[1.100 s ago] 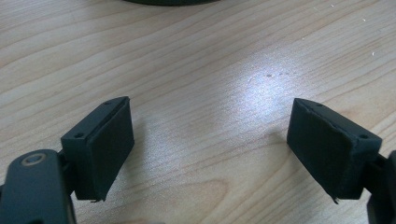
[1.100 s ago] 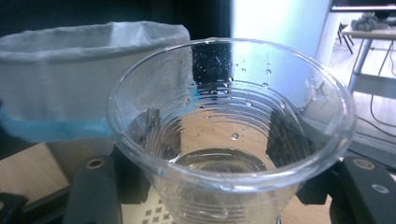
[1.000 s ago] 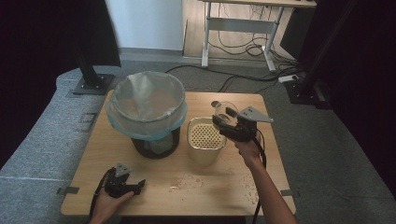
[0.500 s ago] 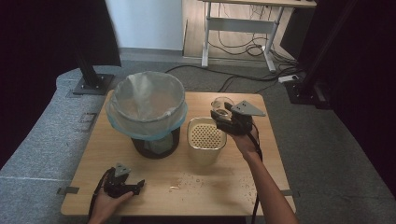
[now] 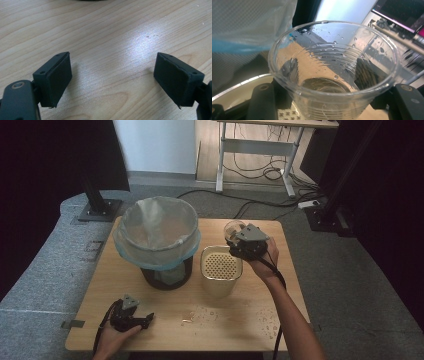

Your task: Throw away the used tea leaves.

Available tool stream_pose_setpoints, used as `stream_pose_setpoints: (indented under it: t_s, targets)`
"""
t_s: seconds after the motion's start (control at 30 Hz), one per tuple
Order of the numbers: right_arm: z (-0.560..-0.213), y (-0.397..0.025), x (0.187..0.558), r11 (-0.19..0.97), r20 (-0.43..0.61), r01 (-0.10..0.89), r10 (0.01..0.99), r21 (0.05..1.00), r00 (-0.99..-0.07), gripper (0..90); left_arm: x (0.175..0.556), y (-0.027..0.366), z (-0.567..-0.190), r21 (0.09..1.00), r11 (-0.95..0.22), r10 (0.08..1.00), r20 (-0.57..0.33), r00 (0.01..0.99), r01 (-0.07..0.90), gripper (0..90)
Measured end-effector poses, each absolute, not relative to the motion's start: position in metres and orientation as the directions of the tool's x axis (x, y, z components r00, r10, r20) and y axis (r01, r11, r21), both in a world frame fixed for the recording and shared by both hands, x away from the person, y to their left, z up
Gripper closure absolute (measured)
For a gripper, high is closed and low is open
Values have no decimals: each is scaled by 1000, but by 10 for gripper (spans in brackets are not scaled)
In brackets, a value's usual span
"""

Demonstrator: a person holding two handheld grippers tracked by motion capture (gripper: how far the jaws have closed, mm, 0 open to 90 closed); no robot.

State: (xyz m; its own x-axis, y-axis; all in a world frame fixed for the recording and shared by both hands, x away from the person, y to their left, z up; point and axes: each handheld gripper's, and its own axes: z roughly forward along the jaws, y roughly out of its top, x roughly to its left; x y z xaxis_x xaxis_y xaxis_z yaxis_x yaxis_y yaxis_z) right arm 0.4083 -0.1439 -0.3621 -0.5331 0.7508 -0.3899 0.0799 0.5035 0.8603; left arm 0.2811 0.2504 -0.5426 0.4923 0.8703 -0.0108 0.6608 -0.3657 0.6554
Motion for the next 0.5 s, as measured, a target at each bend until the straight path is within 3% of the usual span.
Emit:
stream_pose_setpoints:
  t_s: [0.5]
  targets:
    - [-368, -128, 402, 735, -642, -28, 573, 678, -509, 372, 281, 250, -543, 655, -368, 869, -11, 494, 661, 144]
